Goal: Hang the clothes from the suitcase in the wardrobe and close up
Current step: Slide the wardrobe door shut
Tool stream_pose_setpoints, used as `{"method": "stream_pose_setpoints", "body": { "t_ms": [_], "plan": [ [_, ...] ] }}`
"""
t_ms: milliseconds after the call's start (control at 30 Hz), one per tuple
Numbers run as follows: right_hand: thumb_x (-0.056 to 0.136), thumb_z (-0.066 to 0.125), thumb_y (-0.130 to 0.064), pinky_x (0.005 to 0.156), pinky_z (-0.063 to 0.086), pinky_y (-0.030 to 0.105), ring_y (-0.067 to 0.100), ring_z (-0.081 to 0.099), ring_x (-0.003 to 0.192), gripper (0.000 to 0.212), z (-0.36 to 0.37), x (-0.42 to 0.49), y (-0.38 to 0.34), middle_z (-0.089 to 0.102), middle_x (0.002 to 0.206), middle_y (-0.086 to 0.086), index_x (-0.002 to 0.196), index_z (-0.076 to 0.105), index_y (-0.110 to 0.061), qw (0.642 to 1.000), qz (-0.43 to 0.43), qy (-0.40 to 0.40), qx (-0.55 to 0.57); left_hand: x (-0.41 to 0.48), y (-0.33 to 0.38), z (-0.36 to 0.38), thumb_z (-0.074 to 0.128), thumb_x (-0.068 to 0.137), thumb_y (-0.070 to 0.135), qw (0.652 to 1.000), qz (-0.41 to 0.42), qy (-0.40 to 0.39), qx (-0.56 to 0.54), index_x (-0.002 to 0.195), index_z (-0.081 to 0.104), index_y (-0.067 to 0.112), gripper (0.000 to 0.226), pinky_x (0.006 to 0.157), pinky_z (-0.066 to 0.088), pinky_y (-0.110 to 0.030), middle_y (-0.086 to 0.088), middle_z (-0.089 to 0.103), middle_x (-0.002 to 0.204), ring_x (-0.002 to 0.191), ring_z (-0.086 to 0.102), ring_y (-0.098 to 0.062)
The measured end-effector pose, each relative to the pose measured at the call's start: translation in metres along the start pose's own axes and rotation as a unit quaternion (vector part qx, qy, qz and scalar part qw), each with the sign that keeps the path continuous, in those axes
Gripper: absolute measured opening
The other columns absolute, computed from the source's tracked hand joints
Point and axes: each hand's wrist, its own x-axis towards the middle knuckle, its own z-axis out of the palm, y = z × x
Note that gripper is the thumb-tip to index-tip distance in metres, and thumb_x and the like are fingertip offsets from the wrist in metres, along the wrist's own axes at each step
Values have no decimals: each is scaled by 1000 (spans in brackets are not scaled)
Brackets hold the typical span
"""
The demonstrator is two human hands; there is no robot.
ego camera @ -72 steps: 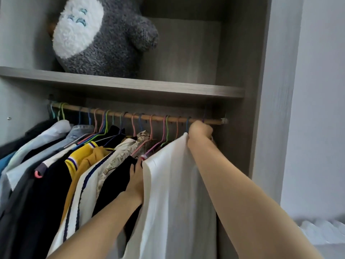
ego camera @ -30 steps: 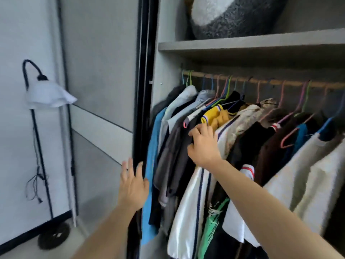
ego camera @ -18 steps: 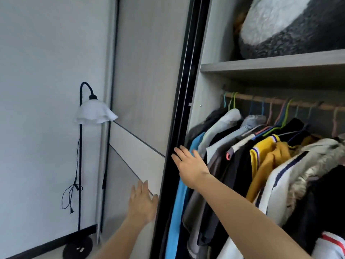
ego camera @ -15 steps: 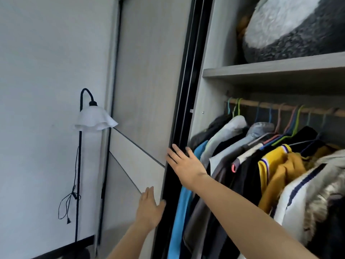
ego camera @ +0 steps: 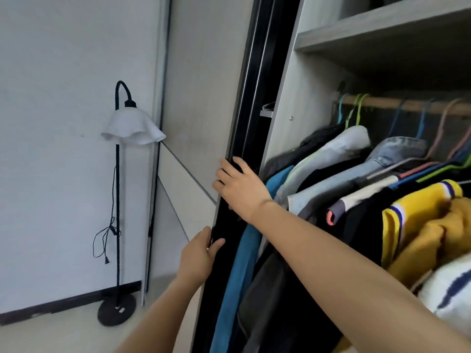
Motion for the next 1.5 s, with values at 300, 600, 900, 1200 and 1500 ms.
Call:
{"method": "stream_pose_setpoints", "body": {
  "t_ms": [300,600,900,1200,1500],
  "plan": [
    [94,51,-18,113,24,40,28,29,142,36,-12,-28,-3,48,137,8,129,53,-12,1000,9,29,-7,-28,19,-5,55,96,37,999,13,-26,-26,69,27,24,41,50,26,-27,4,40,60,54,36,-11],
    [64,79,-25,94,46,33,22,57,122,31,-55,-116,-10,66,105,-1,94,70,-21,997,63,36,-6,-101,63,-13,52,96,42,995,57,-79,-36,79,34,20,33,52,28,-27,9,42,65,56,39,-10],
    [68,79,-21,95,43,38,26,52,128,35,-122,-227,-16,64,113,8,99,66,-14,993,110,-37,-13,-188,133,-27,56,95,33,981,117,-133,-75,98,52,15,19,60,26,-28,7,46,72,68,44,-17],
    [60,77,-11,105,25,45,29,58,115,30,-188,-332,-6,65,106,10,90,72,-12,992,78,-97,-26,-284,188,-29,69,86,25,966,30,-197,-166,74,53,11,25,59,42,-27,4,56,61,57,51,-16],
    [89,53,-24,121,6,35,24,42,129,32,-267,-411,3,56,126,4,116,68,-14,973,70,-222,-14,-380,235,-55,48,99,24,914,-54,-311,-257,124,64,25,30,104,43,-28,11,64,123,114,60,-9]
  ]
}}
